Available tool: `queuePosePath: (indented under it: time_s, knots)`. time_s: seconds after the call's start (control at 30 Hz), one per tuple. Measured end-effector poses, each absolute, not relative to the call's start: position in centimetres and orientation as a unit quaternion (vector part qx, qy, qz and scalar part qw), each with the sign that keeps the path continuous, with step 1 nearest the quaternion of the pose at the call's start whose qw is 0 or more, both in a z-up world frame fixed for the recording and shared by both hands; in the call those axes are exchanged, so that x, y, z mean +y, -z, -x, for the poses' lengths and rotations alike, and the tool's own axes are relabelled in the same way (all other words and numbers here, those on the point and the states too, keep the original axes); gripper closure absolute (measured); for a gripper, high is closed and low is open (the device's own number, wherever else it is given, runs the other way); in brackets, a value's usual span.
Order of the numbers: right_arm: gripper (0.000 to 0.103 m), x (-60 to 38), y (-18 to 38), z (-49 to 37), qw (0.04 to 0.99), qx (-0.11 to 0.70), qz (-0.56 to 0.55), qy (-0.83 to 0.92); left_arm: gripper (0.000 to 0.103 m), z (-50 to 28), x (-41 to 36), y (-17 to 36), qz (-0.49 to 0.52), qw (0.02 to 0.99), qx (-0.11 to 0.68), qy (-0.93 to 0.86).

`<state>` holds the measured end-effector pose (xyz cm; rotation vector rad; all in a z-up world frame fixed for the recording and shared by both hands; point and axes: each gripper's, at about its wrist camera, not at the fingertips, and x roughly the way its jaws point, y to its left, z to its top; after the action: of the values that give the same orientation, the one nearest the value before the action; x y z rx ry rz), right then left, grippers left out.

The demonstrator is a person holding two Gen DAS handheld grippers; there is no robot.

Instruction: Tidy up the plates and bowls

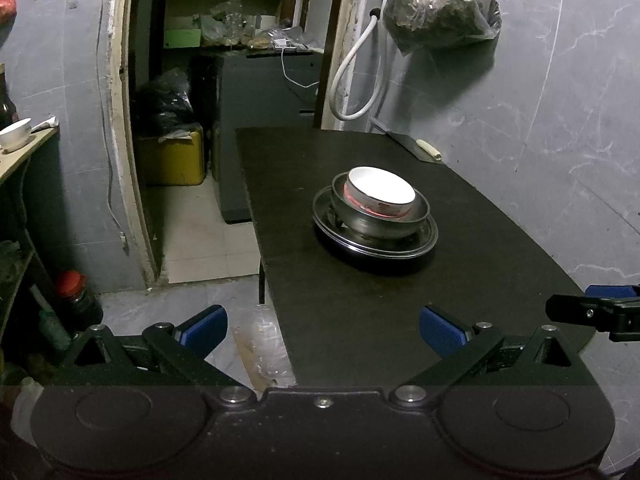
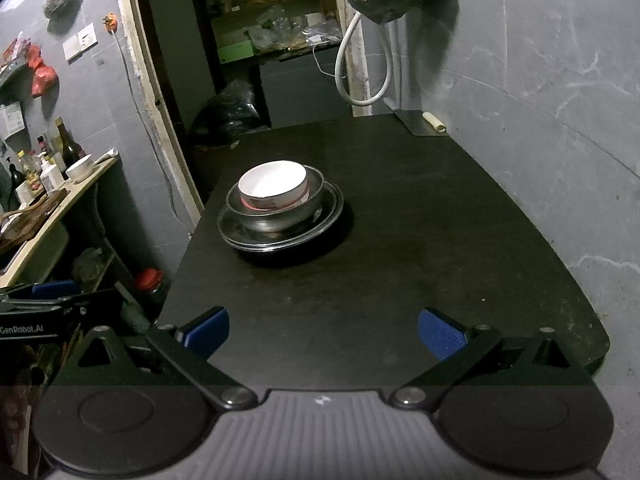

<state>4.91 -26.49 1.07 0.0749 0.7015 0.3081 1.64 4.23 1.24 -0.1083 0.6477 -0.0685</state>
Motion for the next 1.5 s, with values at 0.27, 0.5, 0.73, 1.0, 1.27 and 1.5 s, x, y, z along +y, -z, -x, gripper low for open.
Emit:
queuePosePath:
  time_s: [0.27, 0.5, 0.73, 1.0, 1.27, 1.5]
  knots:
    - [0.000, -26.1, -1.2, -4.5, 0.928, 0.339, -0.033, -0.152, 0.001, -1.2, 4.4, -1.3, 0.056, 0.947, 0.313, 0.031]
    - [0.000, -25.7, -1.4, -4.2, 0.929, 0.335, -0.030, -0.152, 0.001, -0.8, 4.8, -1.4, 0.058, 0.948, 0.311, 0.031]
    - [0.000, -25.4, -1.6, -3.9, 0.931, 0.332, -0.027, -0.152, 0.001, -0.7, 4.9, -1.6, 0.059, 0.949, 0.308, 0.031]
    - [0.000, -25.3, -1.6, -3.9, 0.931, 0.331, -0.027, -0.152, 0.001, -0.7, 4.8, -1.6, 0.058, 0.949, 0.308, 0.031]
    - [0.000, -25.3, -1.6, -4.0, 0.931, 0.331, -0.027, -0.152, 0.001, -0.9, 5.0, -1.9, 0.055, 0.948, 0.311, 0.029]
    - [0.000, -25.4, -1.6, -4.0, 0.931, 0.332, -0.027, -0.152, 0.001, -1.2, 4.5, -1.9, 0.042, 0.948, 0.315, 0.025]
